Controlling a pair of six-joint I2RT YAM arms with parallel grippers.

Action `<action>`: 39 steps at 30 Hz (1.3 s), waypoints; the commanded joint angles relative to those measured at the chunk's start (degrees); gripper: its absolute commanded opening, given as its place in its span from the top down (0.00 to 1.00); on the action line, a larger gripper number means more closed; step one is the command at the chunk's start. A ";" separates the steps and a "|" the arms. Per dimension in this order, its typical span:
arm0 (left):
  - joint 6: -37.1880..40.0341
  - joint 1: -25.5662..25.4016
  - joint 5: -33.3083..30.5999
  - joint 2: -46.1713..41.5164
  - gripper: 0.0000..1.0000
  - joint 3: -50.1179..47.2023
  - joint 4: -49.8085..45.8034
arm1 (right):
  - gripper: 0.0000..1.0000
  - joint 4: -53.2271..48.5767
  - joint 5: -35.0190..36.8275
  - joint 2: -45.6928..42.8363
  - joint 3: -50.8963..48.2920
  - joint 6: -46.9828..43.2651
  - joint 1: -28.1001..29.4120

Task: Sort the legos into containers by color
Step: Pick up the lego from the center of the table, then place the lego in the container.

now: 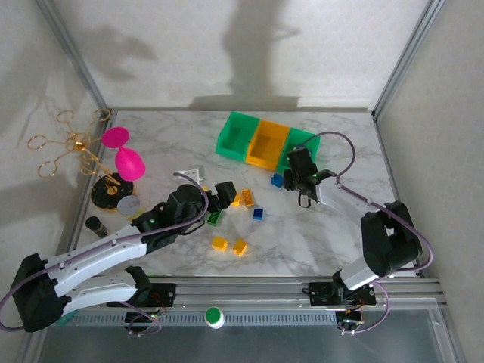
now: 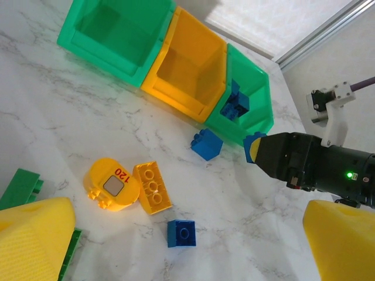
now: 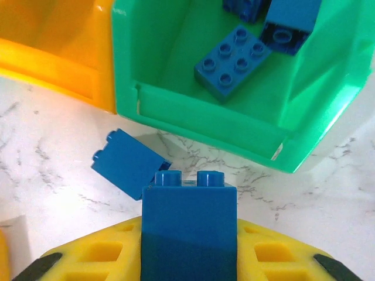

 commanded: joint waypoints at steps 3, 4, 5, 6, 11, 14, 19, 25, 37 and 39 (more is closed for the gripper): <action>2.28 -0.13 -0.49 1.81 0.00 3.99 -1.01 | 0.71 -5.03 -0.64 -2.08 5.74 1.98 -1.10; 2.37 -0.08 -0.25 2.17 0.01 4.29 -0.82 | 0.71 -5.41 -0.56 -2.05 6.63 2.09 -1.60; 2.44 -0.04 -0.07 2.51 0.00 4.50 -0.61 | 0.71 -5.55 -0.47 -2.08 7.40 2.14 -2.05; 2.54 -0.11 0.14 2.89 0.00 4.72 -0.22 | 0.71 -5.57 -0.38 -1.99 8.29 1.99 -2.50; 2.41 0.29 0.17 4.97 0.00 6.34 0.57 | 0.71 -6.44 -1.74 1.46 13.93 1.36 -4.96; 2.39 0.39 0.26 6.03 0.00 7.35 1.24 | 0.71 -5.95 0.12 4.26 16.42 1.27 -5.81; 1.76 0.44 0.21 7.36 0.00 8.24 1.69 | 0.71 -6.13 2.17 10.75 22.02 0.68 -6.81; 1.49 0.48 0.26 8.31 0.00 8.19 2.25 | 0.71 -4.70 3.89 16.77 24.76 0.74 -8.44; 1.23 0.66 0.35 9.71 0.00 7.63 2.83 | 0.71 -2.90 3.93 25.32 29.11 -0.46 -9.70; 1.27 0.65 0.30 9.86 0.00 7.63 2.96 | 0.70 -2.33 3.23 25.90 29.09 -0.83 -9.71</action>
